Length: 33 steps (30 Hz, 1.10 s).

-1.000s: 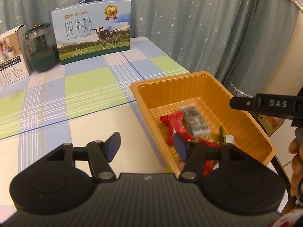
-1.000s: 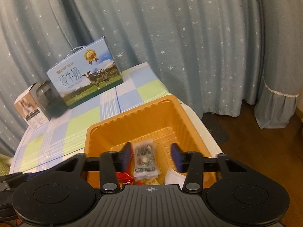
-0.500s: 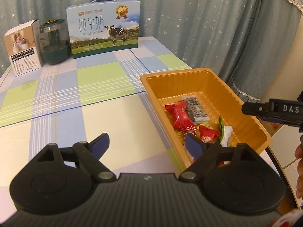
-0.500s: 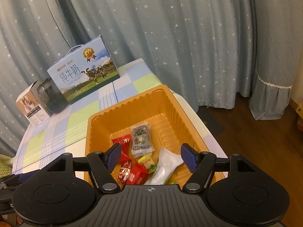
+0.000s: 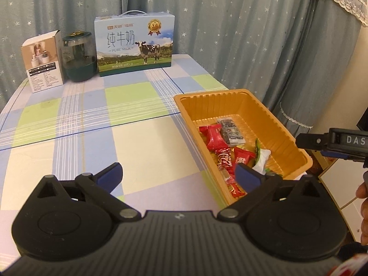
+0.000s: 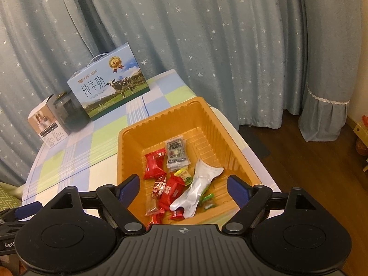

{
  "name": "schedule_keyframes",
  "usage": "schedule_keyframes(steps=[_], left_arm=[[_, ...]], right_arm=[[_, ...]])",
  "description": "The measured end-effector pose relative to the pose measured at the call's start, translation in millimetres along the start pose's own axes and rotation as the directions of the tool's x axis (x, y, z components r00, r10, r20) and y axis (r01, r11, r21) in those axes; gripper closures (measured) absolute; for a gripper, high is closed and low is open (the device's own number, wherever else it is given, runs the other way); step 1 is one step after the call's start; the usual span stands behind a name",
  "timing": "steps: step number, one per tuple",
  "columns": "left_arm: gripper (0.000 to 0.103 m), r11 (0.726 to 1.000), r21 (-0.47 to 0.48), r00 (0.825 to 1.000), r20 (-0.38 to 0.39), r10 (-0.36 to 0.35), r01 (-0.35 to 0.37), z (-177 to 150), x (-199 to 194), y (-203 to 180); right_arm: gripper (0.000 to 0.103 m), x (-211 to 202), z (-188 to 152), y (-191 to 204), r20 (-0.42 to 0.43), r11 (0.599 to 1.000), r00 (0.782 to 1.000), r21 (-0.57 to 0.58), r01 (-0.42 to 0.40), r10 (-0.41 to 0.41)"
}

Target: Organize snacks

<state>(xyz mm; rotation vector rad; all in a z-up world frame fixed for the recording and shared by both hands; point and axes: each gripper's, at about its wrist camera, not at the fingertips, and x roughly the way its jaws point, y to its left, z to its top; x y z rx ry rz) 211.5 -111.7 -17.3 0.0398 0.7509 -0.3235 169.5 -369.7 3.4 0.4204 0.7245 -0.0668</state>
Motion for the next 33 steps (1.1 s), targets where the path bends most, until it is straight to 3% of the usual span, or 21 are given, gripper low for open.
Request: schedule_keyframes(steps=[33], left_arm=[[0.0, 0.994, -0.098, 0.998, 0.005, 0.056, -0.055, -61, -118, 9]], right_arm=[[0.013, -97, -67, 47, 0.011, 0.99, 1.0, -0.138, 0.004, -0.002]])
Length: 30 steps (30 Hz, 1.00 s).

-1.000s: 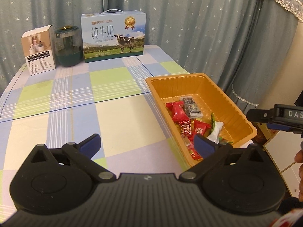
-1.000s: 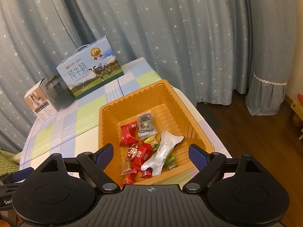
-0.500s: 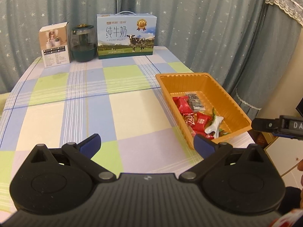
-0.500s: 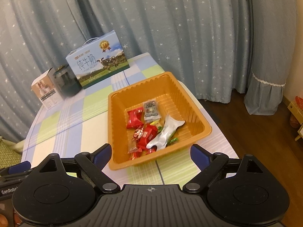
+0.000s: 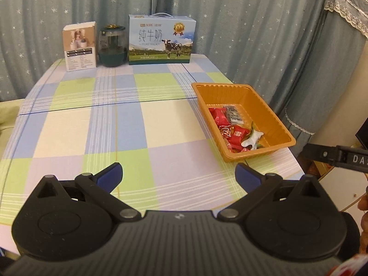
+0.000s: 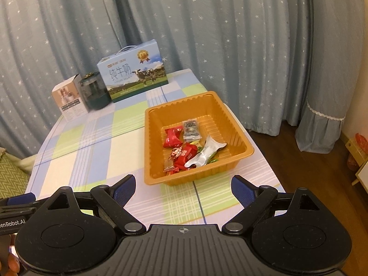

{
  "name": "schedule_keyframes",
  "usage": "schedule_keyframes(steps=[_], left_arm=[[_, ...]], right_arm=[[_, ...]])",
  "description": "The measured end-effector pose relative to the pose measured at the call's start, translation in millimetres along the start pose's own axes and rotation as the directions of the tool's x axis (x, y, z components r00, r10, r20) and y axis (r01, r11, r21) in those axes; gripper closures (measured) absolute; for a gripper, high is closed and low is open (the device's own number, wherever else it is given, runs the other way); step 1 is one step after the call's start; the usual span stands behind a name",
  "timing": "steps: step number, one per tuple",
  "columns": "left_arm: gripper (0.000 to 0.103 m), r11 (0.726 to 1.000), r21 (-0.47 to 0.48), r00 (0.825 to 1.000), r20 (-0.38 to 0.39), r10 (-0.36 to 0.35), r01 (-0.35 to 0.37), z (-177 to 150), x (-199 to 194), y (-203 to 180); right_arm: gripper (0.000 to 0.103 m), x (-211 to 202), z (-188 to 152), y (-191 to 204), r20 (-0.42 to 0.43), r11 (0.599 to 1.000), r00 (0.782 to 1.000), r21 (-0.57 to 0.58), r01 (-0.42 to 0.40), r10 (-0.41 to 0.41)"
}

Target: Organize snacks

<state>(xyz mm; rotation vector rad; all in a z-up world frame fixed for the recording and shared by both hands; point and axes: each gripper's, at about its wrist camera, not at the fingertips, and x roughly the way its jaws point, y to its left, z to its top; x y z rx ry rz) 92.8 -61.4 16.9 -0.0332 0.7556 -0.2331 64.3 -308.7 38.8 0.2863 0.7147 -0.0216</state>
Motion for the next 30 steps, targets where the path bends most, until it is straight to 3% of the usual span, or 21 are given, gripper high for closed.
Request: schedule_keyframes(steps=[8, 16, 30], left_arm=[[0.0, 0.998, 0.002, 0.998, 0.012, 0.058, -0.058, -10, -30, -2], [0.0, 0.997, -0.046, 0.998, 0.009, 0.068, -0.068, -23, -57, 7], [0.0, 0.995, -0.017, 0.994, 0.046, 0.095, -0.094, -43, -96, 9]], right_arm=[[0.013, -25, -20, 18, -0.005, 1.0, 1.0, -0.021, -0.019, 0.019], [0.013, -52, -33, 34, 0.006, 0.998, 0.999, -0.058, -0.036, 0.036], [0.013, -84, -54, 53, 0.025, 0.996, 0.999, -0.083, -0.04, 0.042]])
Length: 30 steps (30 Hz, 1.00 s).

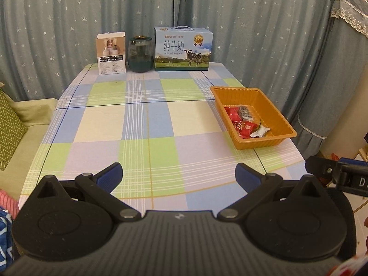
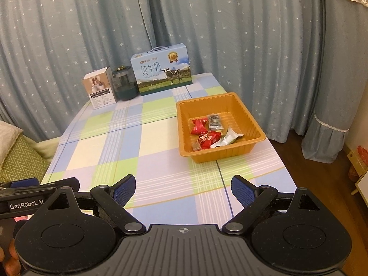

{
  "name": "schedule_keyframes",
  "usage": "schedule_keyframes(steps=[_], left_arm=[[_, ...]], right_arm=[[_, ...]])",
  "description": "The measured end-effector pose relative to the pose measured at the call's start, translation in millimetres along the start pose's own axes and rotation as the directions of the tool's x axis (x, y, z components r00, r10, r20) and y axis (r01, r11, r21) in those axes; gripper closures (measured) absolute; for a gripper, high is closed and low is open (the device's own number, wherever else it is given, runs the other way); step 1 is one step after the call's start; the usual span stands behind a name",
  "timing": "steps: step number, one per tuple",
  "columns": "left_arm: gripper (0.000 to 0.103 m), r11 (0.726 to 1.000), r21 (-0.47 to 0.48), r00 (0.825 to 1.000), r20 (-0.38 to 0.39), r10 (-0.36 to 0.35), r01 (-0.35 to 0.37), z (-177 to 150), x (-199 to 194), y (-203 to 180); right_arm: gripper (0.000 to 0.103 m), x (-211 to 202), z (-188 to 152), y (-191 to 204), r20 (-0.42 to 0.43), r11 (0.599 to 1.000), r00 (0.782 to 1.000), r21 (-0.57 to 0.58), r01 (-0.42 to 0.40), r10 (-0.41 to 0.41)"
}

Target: Organize snacks

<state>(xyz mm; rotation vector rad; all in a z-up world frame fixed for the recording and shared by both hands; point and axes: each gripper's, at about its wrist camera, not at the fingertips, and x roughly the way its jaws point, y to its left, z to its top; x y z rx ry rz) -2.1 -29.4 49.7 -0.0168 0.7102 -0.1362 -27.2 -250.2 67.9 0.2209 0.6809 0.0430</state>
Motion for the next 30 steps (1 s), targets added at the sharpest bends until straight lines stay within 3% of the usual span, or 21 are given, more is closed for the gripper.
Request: schedule_keyframes(steps=[30], left_arm=[[0.0, 1.0, 0.018, 0.999, 0.041, -0.017, 0.016, -10, -27, -4]], right_arm=[[0.013, -23, -13, 3, 0.027, 1.0, 1.0, -0.003, 0.003, -0.003]])
